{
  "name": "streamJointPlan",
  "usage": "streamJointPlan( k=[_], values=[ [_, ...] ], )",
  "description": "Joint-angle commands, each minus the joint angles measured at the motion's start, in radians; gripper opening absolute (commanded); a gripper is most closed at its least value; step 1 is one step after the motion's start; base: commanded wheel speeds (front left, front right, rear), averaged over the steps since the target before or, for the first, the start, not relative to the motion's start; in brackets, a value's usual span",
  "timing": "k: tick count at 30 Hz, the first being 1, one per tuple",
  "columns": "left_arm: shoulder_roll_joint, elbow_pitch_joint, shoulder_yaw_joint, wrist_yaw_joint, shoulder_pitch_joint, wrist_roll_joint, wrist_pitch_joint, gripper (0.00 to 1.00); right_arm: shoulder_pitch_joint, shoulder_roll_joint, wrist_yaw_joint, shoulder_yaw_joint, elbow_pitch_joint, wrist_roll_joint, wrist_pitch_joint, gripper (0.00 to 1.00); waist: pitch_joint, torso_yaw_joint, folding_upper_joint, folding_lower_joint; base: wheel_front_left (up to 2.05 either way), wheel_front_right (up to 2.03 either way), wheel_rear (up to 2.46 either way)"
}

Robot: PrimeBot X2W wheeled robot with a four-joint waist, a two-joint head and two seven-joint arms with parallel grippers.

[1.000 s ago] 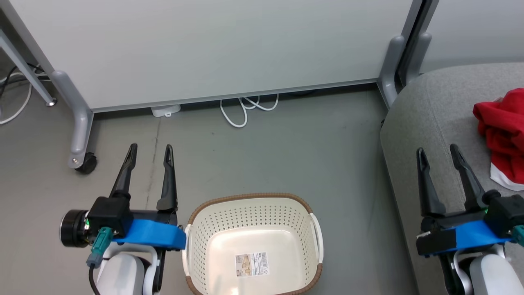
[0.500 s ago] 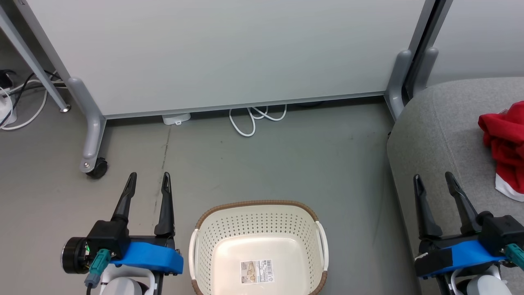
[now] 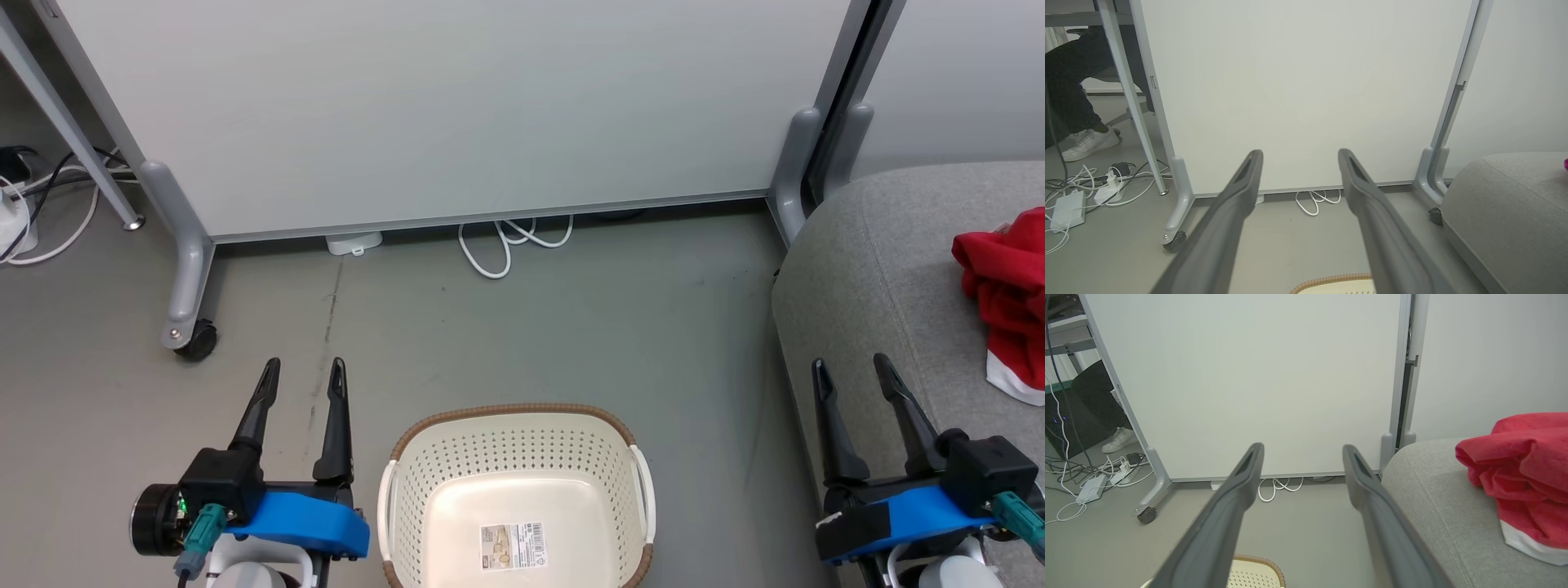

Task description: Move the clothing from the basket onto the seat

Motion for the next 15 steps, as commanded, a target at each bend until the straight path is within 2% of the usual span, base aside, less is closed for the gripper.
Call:
streamJointPlan(
  k=[1, 2, 7, 15],
  values=[
    [-0.001, 0.003, 0.0, 0.003, 0.002, -0.002, -0.003, 1.0, 0.012, 0.001, 0.0, 0.002, 0.001, 0.006, -0.003, 1.0, 0.002, 0.0, -0.0001, 0.0, 0.0, 0.0, 0.0],
    [0.0, 0.002, -0.002, 0.001, 0.0, -0.002, 0.0, 0.0, 0.0, 0.0, 0.0, 0.001, 0.0, 0.002, 0.0, 0.0, 0.002, 0.0, -0.0001, 0.0, 0.0, 0.0, 0.0],
    [-0.001, 0.043, -0.002, 0.001, 0.029, -0.013, 0.01, 0.0, 0.009, 0.003, 0.0, 0.0, 0.042, 0.013, 0.007, 0.0, 0.002, -0.001, -0.0001, 0.0, 0.0, 0.0, 0.0],
    [-0.001, 0.038, 0.018, -0.002, 0.023, -0.155, 0.048, 0.0, 0.004, 0.006, 0.0, -0.011, 0.042, 0.152, 0.046, 0.0, -0.001, -0.004, -0.0001, 0.0, 0.0, 0.0, 0.0]
  ],
)
